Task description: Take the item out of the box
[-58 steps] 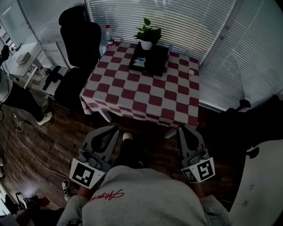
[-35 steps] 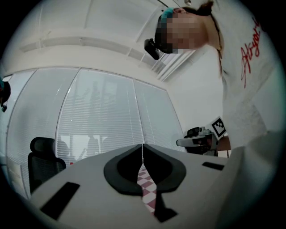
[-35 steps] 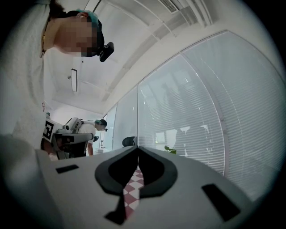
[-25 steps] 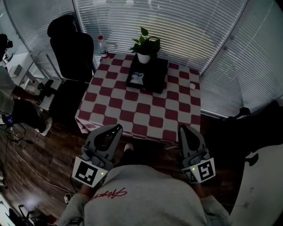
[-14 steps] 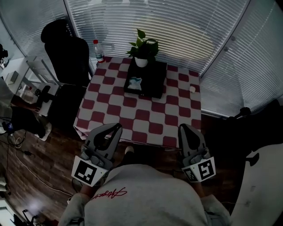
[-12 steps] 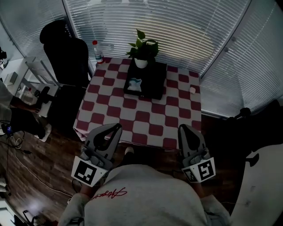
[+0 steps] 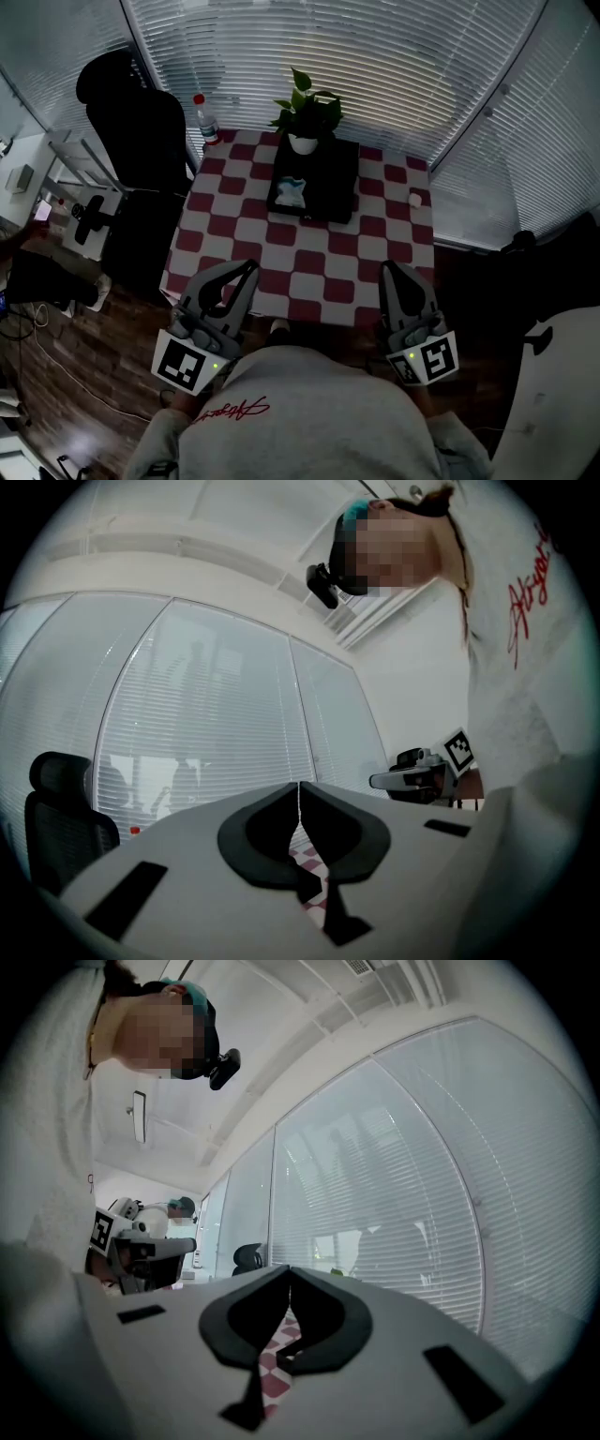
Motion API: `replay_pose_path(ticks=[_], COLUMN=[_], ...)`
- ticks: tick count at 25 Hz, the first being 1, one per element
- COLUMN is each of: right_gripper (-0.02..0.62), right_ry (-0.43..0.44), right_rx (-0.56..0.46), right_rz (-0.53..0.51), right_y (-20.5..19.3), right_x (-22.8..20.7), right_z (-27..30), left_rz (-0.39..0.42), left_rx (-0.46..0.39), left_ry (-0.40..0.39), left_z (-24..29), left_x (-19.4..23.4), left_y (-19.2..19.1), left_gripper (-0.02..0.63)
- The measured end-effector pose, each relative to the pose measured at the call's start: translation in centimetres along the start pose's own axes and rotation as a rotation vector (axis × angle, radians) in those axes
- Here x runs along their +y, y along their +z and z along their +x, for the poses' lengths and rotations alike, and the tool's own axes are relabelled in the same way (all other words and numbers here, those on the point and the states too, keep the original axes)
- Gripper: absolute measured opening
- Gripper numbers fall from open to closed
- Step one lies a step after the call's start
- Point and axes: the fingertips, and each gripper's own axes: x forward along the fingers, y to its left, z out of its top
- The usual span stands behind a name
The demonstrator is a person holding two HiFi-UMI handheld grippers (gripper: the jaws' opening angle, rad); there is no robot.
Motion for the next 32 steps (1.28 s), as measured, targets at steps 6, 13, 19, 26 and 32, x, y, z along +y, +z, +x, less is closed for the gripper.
replay_pose_path(ticks=[6, 13, 19, 26, 32], right_gripper=[0.011, 0.011, 0.011, 0.011, 0.011], right_ry=[-0.011, -0.037, -0.056, -0.074, -0.068], right_rx=[-0.002, -0.002, 0.005, 0.015, 0.031], right_rz=[-0.003, -0.011, -0.016, -0.020, -0.018], right_y=[-0.4, -0.8, -1.3, -1.5, -1.6], right_x=[0.0, 0.0, 0.0, -0.3, -0.9], right_z=[2.8, 5.2, 7.1, 8.8, 10.0], left_rz=[0.000, 0.001, -0.009, -0.016, -0.021], left_rx=[-0.004, -0.008, -0.004, 0.005, 0.004], left_ry=[-0.014, -0.040, -0.060, -0.085, -0.083], left_z=[0.9, 1.7, 2.2, 3.1, 4.0], left_x=[2.8, 5.5, 7.5, 9.4, 10.1], left_y=[-0.6, -1.2, -1.9, -2.6, -2.6], left_gripper=[0.018, 0.018, 0.018, 0.018, 0.018])
